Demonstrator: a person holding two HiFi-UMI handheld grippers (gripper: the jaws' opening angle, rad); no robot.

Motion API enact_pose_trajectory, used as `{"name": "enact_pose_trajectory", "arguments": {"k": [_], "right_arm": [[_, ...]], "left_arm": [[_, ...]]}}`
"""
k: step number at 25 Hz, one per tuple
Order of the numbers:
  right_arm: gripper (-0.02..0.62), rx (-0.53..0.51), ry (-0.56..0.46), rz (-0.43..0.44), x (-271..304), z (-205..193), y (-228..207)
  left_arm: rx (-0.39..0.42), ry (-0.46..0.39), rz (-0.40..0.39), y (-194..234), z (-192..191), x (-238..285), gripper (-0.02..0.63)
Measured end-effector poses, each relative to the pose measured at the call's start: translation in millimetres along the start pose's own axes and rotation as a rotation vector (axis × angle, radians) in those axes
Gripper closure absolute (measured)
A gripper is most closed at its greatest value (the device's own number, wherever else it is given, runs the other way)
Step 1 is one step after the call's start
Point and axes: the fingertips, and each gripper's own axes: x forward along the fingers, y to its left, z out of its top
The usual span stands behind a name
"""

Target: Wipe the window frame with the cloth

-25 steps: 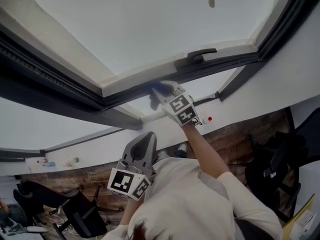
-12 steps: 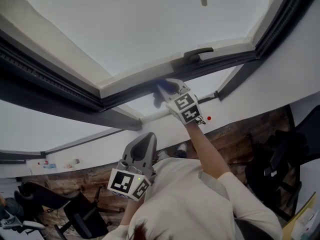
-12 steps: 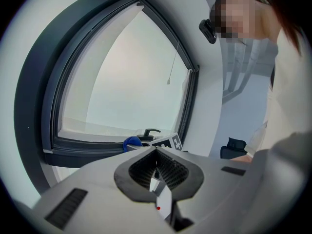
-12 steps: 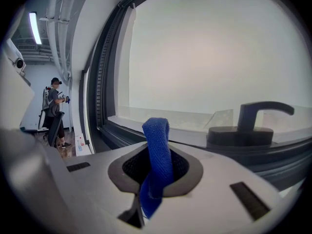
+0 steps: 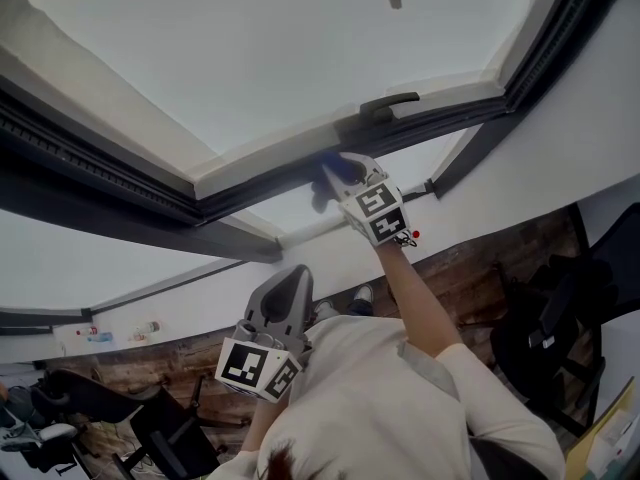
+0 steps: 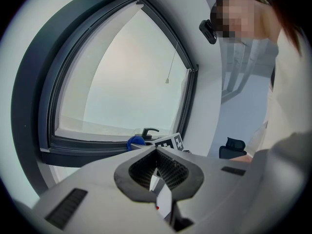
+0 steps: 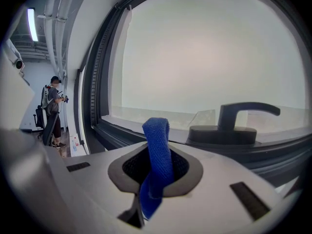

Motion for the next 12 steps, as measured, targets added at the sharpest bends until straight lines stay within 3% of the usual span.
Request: {"name": "enact_pose_trajectory", "arguments": {"k": [12], "right_arm": [[0.546,0.007,0.009,-0.055,-10,-4,-19]], "left_arm": [[-0.005,-0.003,0.001,3,-1,-4,0.597]]}}
